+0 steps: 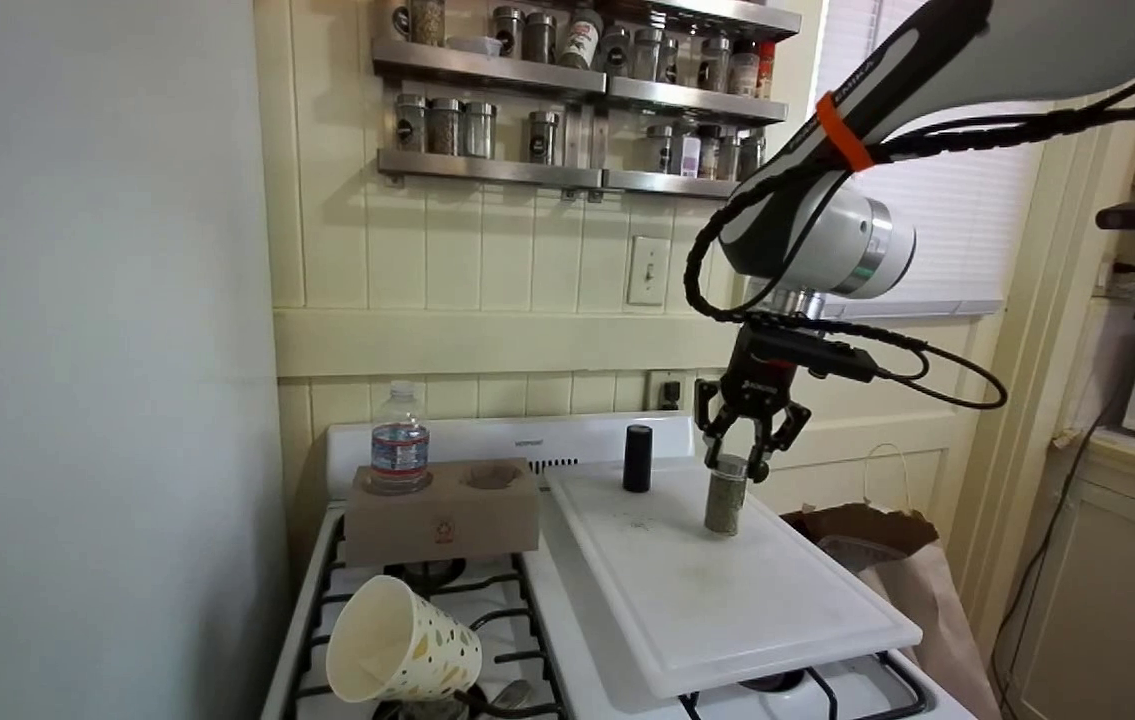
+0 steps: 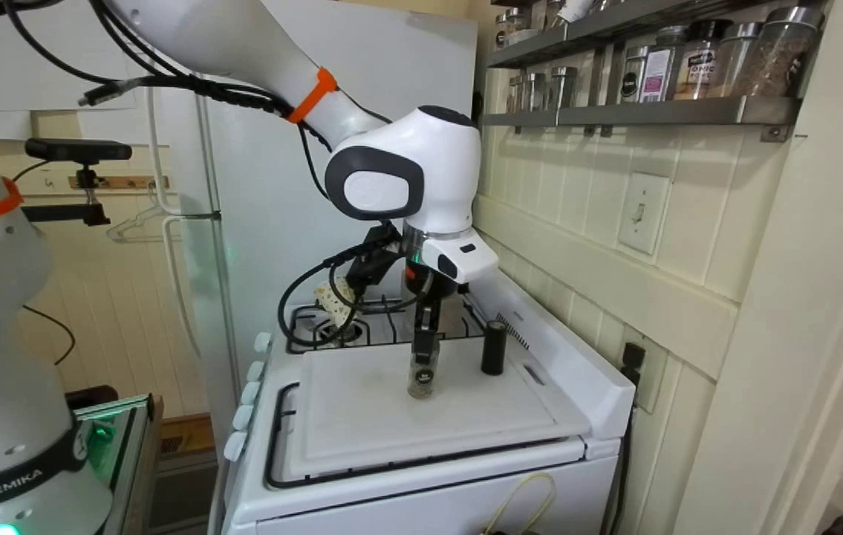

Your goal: Move the brown spice bottle to the right

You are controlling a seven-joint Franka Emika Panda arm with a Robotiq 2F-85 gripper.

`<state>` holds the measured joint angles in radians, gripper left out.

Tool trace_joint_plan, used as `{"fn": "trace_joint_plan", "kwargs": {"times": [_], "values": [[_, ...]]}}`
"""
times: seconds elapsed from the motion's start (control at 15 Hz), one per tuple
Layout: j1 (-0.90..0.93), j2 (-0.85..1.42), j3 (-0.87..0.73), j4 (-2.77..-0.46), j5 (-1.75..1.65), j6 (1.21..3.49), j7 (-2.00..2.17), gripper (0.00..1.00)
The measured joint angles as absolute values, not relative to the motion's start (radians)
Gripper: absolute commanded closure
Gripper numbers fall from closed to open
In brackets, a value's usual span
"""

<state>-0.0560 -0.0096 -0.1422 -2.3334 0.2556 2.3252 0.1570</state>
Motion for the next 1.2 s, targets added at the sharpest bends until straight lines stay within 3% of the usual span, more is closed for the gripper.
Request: {"fn": "trace_joint_plan", "kwargs": {"times": [0.4, 0.47, 0.53, 0.6, 0.8, 1.0, 1.2], "values": [[-0.056, 0.026, -0.121, -2.303, 0.200, 2.325, 0.159, 0.74], [-0.056, 0.027, -0.118, -2.302, 0.195, 2.325, 0.159, 0.55], [-0.056, 0.028, -0.115, -2.301, 0.190, 2.325, 0.159, 0.24], [-0.056, 0.028, -0.112, -2.301, 0.185, 2.325, 0.159, 0.23], [-0.056, 0.030, -0.102, -2.301, 0.176, 2.325, 0.160, 0.07], [-0.056, 0.031, -0.094, -2.301, 0.174, 2.326, 0.160, 0.03], [-0.055, 0.031, -0.085, -2.301, 0.173, 2.328, 0.160, 0.29]]}}
